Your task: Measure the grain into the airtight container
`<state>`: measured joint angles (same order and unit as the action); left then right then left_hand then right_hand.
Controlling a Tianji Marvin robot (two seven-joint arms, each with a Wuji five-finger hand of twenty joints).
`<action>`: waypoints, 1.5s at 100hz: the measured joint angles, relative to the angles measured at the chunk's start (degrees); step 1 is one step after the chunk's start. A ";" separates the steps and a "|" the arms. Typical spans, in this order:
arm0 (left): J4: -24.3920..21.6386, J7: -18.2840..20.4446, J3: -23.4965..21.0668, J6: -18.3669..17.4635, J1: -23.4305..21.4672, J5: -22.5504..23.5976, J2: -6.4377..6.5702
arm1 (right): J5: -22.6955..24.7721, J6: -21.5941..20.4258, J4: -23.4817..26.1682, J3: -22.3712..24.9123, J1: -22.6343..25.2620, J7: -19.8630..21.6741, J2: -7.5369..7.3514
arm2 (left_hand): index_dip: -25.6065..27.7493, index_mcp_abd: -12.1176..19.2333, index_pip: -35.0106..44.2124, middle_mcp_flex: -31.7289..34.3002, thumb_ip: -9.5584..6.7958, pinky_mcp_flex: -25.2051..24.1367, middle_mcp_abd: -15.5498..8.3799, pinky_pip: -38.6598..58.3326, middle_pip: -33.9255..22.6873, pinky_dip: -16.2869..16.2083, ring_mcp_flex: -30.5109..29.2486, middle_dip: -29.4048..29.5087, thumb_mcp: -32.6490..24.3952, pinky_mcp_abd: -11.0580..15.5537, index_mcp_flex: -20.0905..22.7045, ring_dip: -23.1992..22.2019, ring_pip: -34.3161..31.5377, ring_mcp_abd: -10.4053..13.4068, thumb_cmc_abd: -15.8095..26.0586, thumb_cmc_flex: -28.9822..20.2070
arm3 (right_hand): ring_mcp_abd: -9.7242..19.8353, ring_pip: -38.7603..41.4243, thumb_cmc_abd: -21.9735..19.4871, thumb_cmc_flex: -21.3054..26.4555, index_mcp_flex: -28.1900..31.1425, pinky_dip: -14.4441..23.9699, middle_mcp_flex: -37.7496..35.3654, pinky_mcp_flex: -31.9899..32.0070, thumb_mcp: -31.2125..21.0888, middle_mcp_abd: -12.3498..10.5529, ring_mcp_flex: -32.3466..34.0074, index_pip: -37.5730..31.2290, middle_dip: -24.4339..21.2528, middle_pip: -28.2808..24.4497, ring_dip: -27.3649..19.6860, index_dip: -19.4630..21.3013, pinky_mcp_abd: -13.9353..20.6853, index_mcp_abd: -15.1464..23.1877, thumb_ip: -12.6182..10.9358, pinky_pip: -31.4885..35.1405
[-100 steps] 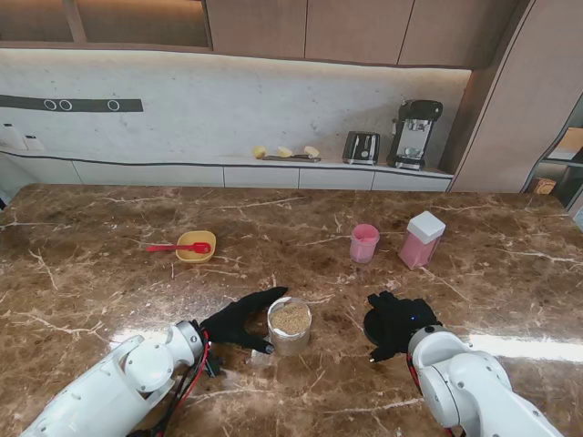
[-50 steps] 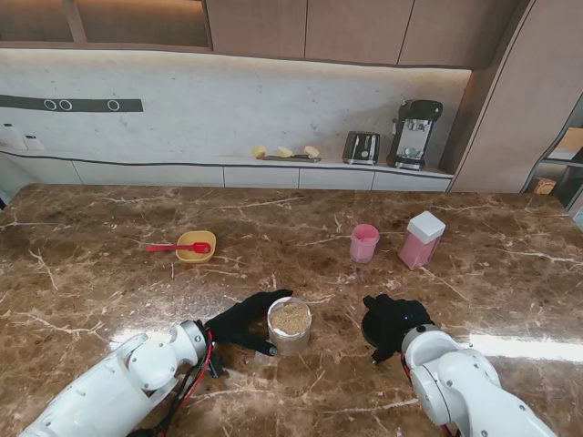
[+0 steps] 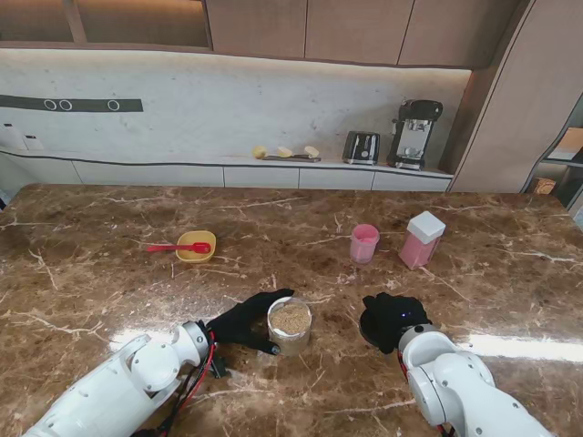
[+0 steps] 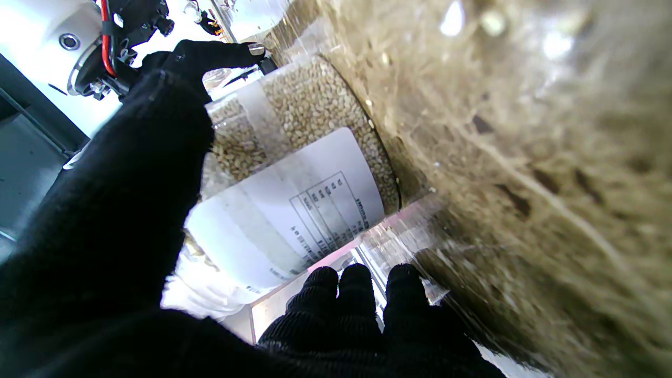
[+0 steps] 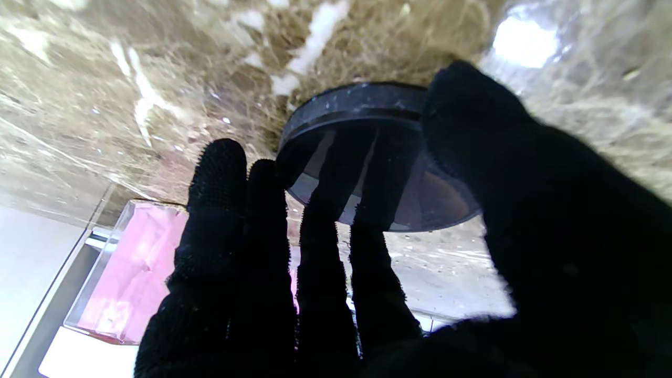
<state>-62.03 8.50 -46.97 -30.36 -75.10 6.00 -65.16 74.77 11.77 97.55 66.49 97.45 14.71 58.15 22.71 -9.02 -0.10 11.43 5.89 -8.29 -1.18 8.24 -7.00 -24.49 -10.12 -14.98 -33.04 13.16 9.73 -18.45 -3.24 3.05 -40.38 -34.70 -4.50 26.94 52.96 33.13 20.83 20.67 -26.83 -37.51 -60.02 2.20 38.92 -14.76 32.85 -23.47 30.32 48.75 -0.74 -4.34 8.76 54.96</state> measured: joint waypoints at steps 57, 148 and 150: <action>-0.04 -0.22 0.06 0.23 -0.06 -0.04 -0.22 | -4.42 -0.59 -4.19 -2.43 -4.55 -1.96 0.25 | 0.00 0.00 0.01 0.00 -0.08 0.00 0.05 0.00 -0.02 -0.56 0.00 -0.15 2.33 0.07 0.02 -0.09 0.00 0.00 1.27 0.00 | -2.11 -1.55 -4.77 -10.88 4.12 -2.28 -4.50 3.62 4.21 1.04 -0.74 0.95 -6.95 5.89 -2.00 -10.02 -2.97 -0.30 0.21 -0.02; 0.38 -0.45 1.28 0.26 0.75 0.08 -0.25 | -7.56 -1.29 -8.86 -5.83 -7.86 -10.37 0.36 | 1.26 0.00 0.09 0.00 -0.09 -0.32 0.13 0.00 -0.02 -1.65 0.00 -0.16 2.33 0.27 1.85 -0.09 0.00 0.12 1.27 -0.15 | -3.49 0.45 5.04 -8.43 9.92 -2.29 -10.83 -6.34 -1.41 0.23 7.35 -7.91 -1.37 0.42 -0.53 -5.60 -2.85 2.73 3.91 5.89; 0.39 -0.47 1.30 0.28 0.76 0.07 -0.26 | -7.62 -1.29 -8.98 -5.94 -7.99 -10.45 0.36 | 1.34 0.00 0.09 0.00 -0.08 -0.33 0.13 0.00 -0.02 -1.86 0.00 -0.17 2.33 0.32 1.85 -0.09 0.00 0.15 1.27 -0.16 | -3.51 0.62 5.14 -8.75 10.19 -2.29 -11.12 -6.41 -1.41 0.23 7.58 -7.91 -1.36 0.42 -0.37 -5.60 -2.88 2.77 3.91 5.93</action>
<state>-61.64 8.03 -45.68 -30.08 -74.34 6.07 -65.42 67.16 10.48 88.57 60.55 89.46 4.26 58.51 24.05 -9.02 -0.01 11.43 5.80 -8.62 -1.05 8.24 -7.02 -26.34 -10.12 -15.15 -30.71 13.48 11.58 -18.54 -3.24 3.20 -39.12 -34.86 -8.01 27.56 58.10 24.37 31.03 18.38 -37.95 -43.92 -61.43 2.43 46.50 -22.67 31.49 -23.05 29.94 43.15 -3.62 -1.57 12.67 60.89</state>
